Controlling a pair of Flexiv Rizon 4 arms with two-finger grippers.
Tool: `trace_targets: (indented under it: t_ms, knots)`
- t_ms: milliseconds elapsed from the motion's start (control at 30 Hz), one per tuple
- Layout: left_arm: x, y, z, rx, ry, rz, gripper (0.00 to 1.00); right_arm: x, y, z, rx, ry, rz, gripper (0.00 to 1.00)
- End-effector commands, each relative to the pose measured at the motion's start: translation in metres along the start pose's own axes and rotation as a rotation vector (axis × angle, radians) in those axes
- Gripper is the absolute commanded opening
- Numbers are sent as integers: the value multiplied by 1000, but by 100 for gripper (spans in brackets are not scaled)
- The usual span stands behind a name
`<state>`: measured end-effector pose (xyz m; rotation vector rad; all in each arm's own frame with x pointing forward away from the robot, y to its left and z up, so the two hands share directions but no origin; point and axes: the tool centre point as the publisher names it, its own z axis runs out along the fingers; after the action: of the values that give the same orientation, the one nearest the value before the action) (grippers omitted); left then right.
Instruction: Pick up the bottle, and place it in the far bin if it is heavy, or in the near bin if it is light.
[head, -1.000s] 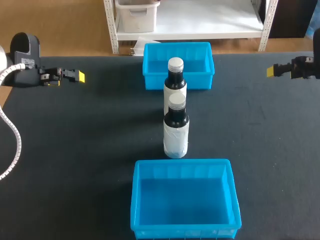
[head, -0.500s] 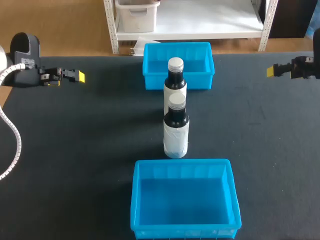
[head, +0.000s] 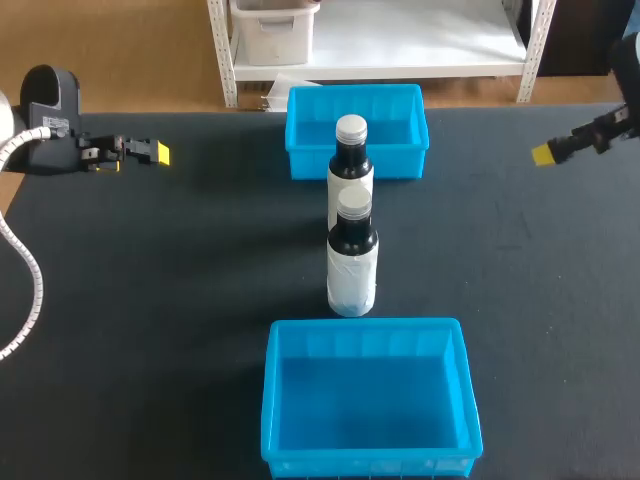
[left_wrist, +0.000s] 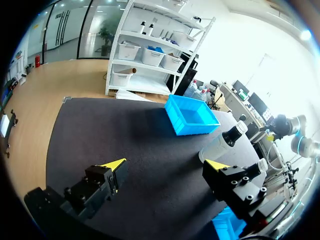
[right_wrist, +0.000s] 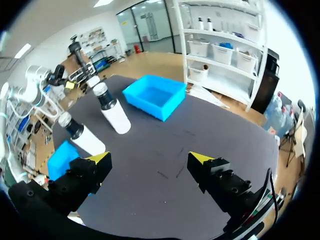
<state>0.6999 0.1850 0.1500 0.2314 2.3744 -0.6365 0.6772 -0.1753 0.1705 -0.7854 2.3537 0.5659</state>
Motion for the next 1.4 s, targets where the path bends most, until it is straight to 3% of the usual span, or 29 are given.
trace_targets:
  t_ms: [33, 367, 400, 567, 900, 1100, 1400]
  knots:
    - [0, 0, 0, 0, 0, 0, 100, -4, -7, -6, -638, 369, -638, 100]
    - [0, 0, 0, 0, 0, 0, 100, -4, -7, -6, -638, 369, -638, 100]
    - [0, 0, 0, 0, 0, 0, 100, -6, -4, -1, -605, 374, -689, 100]
    - [0, 0, 0, 0, 0, 0, 100, -9, 23, 17, -509, 354, -784, 100]
    - [0, 0, 0, 0, 0, 0, 100, -15, 84, 43, -490, 283, -866, 100]
    - [0, 0, 0, 0, 0, 0, 100, -10, 117, 62, -473, 214, -832, 100]
    - [0, 0, 0, 0, 0, 0, 100, -2, 142, 93, -471, 60, -774, 100]
